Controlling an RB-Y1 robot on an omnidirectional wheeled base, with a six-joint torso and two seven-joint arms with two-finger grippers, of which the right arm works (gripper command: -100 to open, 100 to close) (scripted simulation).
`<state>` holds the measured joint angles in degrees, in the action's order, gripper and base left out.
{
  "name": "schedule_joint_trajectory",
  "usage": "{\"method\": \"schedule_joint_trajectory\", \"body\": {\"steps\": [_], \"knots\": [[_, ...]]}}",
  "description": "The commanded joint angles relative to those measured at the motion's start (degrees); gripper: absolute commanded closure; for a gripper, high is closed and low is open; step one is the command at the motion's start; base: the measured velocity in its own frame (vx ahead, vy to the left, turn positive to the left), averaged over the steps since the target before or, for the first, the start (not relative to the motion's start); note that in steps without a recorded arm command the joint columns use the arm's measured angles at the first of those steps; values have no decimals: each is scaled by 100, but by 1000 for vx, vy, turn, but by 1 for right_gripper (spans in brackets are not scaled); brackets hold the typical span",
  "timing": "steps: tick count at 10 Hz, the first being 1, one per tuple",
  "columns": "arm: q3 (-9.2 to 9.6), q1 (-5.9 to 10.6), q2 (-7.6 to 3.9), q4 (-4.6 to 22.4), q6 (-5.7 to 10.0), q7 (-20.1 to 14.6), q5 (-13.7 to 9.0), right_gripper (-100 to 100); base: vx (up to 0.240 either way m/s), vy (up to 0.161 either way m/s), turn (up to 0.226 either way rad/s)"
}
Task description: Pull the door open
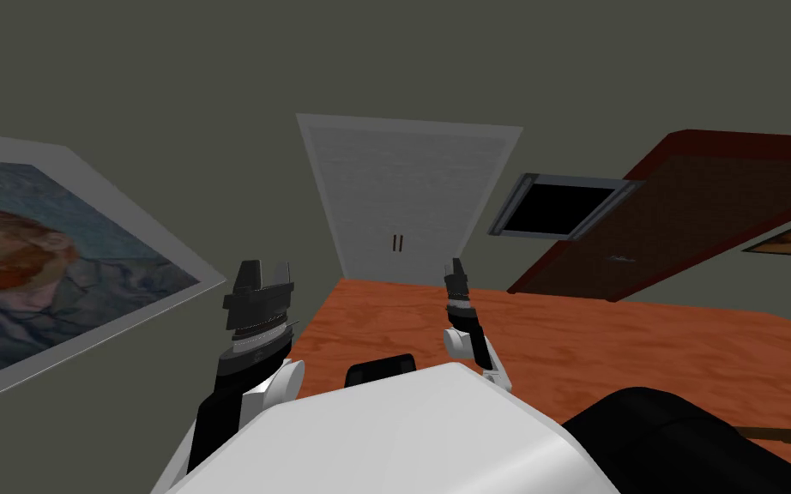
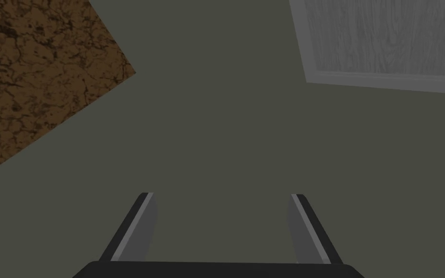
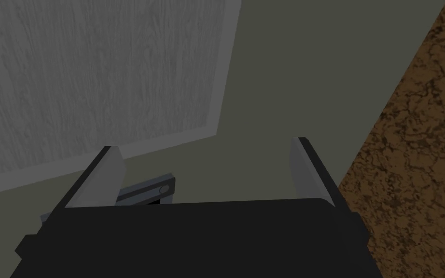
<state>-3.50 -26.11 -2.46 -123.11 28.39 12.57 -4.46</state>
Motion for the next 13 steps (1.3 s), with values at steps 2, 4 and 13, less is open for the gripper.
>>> {"method": "schedule_joint_trajectory", "body": {"steps": [2,4,13], "knots": [[-35,95,-66,376,103,295,117,-100,131,33,-46],[-65,167,-112,637,165,489,193,-100,152,31,-46],[-188,463,-244,1685,412,1269,501,-100,114,19,-38]]}}
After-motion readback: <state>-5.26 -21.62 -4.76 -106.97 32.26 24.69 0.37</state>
